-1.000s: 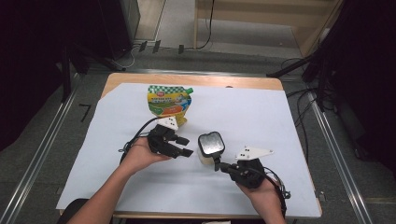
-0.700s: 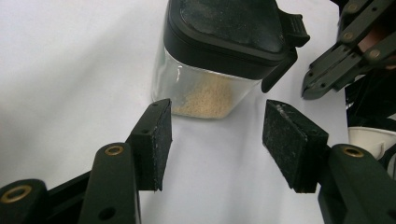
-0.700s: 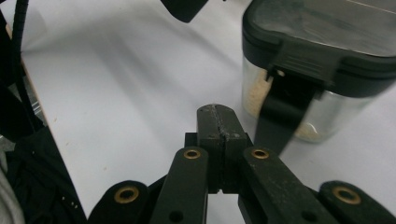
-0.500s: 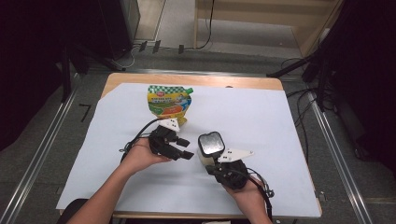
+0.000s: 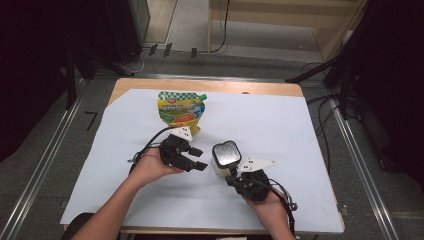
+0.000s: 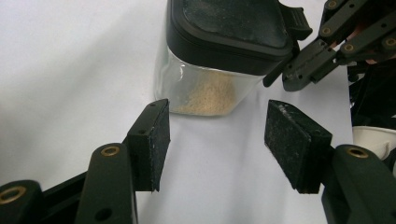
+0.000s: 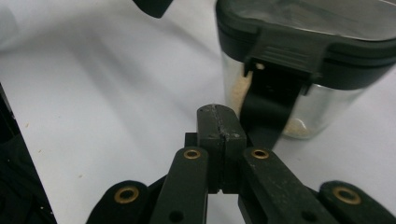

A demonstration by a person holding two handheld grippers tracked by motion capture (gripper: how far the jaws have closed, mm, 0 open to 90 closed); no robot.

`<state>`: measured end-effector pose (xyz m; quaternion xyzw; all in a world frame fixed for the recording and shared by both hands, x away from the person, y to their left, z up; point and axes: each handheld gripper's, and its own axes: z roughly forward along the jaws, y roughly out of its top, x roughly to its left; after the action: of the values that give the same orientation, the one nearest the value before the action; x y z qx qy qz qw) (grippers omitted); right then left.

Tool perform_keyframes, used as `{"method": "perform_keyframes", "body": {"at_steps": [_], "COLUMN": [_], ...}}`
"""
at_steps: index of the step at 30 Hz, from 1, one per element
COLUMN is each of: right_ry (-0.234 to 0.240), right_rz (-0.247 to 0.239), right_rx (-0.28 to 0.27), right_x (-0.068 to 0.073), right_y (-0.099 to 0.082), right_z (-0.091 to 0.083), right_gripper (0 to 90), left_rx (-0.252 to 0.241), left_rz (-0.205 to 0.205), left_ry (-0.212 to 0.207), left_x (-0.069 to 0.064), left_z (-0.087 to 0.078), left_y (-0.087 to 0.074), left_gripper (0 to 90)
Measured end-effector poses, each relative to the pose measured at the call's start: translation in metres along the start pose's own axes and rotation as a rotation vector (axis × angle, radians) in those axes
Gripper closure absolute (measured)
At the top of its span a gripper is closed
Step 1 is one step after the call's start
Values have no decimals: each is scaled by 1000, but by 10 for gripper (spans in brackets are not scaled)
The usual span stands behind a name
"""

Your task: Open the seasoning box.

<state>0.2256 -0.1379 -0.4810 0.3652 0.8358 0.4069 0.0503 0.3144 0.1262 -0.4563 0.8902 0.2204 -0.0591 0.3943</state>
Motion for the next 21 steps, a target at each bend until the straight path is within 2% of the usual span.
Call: {"method": "perform_keyframes", "body": {"at_steps": [9,15,21], "right_ry": [-20,-38,-57], "right_rz": [18,48,81], "right_rx": [-8,-8,0], "right_x": [-9,-19,-36], "right_y": [-2,-4,-7], "right_z": [-6,-14,-24], "right_gripper": [900,900,900], "left_rx": [-2,-3,-13], "left_rz": [-4,0,32], "left_ry": [0,-9,-10], "left_x": [1,1,1], "left_z": [-1,1,-1], "left_y": [0,0,8], "left_gripper": [416,419,423]}}
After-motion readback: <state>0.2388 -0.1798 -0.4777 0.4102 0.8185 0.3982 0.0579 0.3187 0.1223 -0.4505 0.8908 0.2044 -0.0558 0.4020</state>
